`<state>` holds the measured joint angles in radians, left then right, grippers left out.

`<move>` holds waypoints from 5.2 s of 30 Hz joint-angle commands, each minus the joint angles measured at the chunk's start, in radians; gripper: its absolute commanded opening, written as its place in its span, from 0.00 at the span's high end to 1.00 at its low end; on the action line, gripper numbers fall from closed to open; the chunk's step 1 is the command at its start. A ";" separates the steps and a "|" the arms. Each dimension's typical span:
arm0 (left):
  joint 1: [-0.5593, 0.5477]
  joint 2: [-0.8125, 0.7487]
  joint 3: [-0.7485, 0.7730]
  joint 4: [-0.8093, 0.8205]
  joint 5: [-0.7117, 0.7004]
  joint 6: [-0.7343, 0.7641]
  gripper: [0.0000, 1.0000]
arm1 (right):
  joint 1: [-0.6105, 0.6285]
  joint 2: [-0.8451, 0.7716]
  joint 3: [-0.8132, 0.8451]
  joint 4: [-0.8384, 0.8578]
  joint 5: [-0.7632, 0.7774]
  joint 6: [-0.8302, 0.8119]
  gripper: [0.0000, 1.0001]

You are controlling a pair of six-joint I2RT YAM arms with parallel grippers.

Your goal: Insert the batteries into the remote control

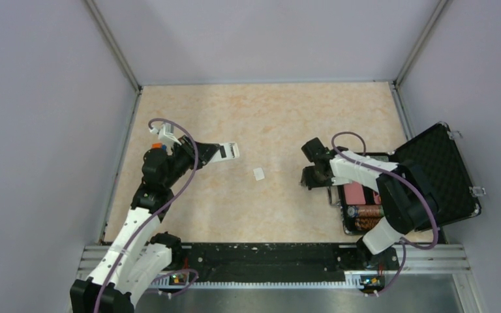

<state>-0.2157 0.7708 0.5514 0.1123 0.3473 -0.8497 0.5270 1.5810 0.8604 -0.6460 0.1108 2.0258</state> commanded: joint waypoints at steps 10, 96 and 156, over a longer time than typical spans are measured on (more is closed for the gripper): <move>0.008 0.035 0.027 0.049 0.256 -0.005 1.00 | -0.003 -0.111 0.121 0.193 -0.161 -0.957 1.00; -0.004 0.456 0.160 -0.047 0.716 0.111 1.00 | 0.178 0.070 0.356 0.093 -0.668 -1.004 1.00; 0.009 0.706 0.333 -0.351 0.918 0.293 1.00 | 0.210 -0.100 0.458 -0.021 -0.586 -1.700 0.01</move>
<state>-0.2108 1.4803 0.8383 -0.2348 1.1427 -0.6071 0.6861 1.5043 1.2907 -0.6674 -0.4652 0.5735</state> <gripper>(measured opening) 0.270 0.989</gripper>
